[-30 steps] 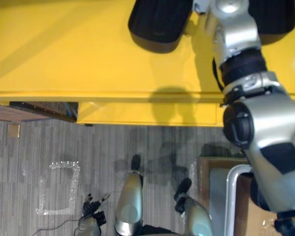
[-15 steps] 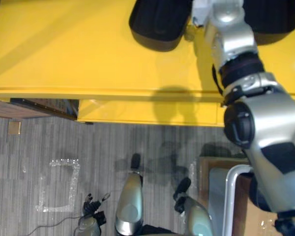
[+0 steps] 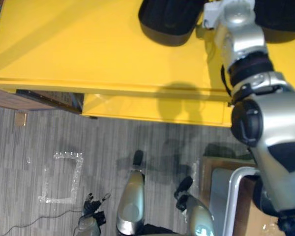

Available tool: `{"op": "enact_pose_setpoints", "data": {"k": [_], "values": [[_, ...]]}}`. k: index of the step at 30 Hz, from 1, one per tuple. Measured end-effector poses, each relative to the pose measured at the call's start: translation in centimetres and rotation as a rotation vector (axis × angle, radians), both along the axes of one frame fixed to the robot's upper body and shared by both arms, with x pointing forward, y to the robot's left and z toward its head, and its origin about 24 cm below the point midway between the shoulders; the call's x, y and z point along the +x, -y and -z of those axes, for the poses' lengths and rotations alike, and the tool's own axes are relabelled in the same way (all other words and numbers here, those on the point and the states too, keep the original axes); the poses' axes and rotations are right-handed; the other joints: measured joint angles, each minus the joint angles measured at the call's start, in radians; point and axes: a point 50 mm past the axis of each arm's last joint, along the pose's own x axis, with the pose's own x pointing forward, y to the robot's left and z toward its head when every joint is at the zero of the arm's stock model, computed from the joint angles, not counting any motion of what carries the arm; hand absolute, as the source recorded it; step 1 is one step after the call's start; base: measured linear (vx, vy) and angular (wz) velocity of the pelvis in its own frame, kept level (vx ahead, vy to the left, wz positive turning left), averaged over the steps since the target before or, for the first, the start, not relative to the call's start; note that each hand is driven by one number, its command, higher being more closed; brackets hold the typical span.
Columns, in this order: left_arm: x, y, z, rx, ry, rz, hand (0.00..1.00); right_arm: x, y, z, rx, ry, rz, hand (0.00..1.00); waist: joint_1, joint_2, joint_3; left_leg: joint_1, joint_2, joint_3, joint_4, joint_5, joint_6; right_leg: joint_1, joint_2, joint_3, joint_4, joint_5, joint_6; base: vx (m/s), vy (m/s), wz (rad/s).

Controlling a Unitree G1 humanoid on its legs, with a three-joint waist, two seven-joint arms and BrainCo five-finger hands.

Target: Walk over and take plastic housings, then place them on the shelf

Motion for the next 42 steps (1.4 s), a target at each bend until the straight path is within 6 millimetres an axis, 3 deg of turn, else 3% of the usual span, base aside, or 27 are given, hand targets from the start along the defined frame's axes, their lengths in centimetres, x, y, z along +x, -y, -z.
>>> {"op": "enact_pose_setpoints", "data": {"k": [16,42], "values": [[0.1,-0.1,0.0,0.001,0.003,-0.001,0.0,0.3,0.4,0.9,0.027,-0.016,-0.046,0.0,0.008,0.0,0.0,-0.001,-0.005,-0.004,-0.058,0.05,-0.001,-0.048,-0.016,-0.004,0.061,-0.015,-0.008,-0.03,-0.002,0.01],[0.0,0.0,0.0,-0.002,0.008,0.003,0.0,-0.3,5.0,0.0,-0.066,0.017,0.078,0.0,0.013,0.003,-0.002,-0.033,-0.049,-0.055,-0.058,0.063,0.005,-0.076,-0.067,-0.049,0.141,-0.061,0.002,0.0,-0.003,0.06]]}}
